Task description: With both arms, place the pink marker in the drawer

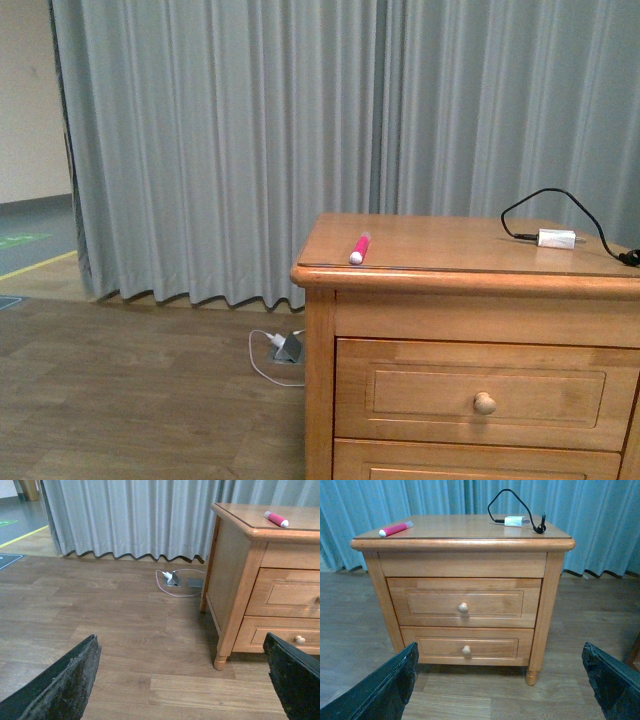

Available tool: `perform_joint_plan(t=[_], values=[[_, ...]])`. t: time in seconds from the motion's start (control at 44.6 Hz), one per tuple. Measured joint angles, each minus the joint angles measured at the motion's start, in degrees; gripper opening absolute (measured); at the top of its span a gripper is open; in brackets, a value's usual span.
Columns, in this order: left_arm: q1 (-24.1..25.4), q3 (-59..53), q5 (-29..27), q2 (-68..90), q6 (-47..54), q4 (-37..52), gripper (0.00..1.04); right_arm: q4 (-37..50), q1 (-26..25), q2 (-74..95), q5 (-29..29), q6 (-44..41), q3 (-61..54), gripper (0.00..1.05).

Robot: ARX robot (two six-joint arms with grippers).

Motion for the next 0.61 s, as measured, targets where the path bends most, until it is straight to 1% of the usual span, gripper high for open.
perform_joint_plan(t=[0.606], values=[[0.0, 0.0, 0.0, 0.0, 0.0, 0.0, 0.99, 0.0, 0.0, 0.0, 0.0, -0.02, 0.0, 0.96]])
